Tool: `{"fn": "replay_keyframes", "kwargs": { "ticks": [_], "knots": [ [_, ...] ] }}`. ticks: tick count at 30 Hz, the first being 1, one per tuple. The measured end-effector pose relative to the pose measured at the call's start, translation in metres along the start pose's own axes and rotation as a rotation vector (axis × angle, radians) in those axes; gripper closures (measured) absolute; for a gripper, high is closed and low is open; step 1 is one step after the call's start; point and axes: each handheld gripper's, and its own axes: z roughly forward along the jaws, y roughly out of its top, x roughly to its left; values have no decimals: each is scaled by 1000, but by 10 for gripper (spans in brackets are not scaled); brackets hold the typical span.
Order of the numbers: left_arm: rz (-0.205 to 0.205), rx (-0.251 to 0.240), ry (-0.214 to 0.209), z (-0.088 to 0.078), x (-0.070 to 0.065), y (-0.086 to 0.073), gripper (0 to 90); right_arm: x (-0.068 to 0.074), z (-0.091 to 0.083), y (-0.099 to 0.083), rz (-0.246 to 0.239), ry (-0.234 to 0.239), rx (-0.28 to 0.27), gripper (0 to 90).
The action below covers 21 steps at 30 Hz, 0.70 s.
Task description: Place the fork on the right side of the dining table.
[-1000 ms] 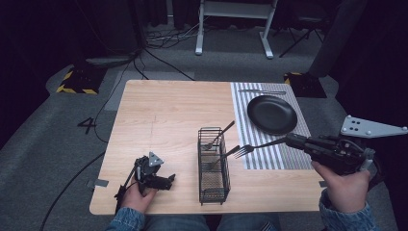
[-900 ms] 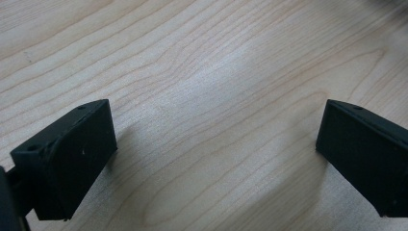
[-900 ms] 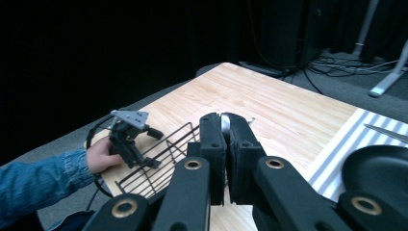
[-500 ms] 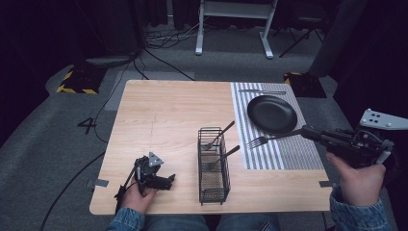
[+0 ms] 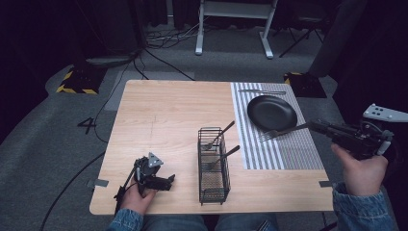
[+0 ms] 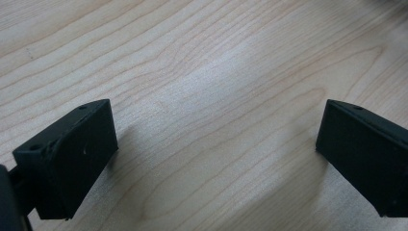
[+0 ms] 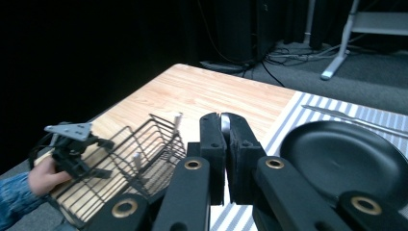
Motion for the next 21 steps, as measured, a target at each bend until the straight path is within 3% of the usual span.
{"fn": "replay_keyframes", "kwargs": {
  "ticks": [9, 21],
  "knots": [
    [-1, 0, 0, -1, 0, -1, 9, -34, 19, -8, 58, -26, 16, 869],
    [-1, 0, -1, -1, 0, -1, 9, -57, 44, -15, 85, -75, 60, 869]
  ]
}}
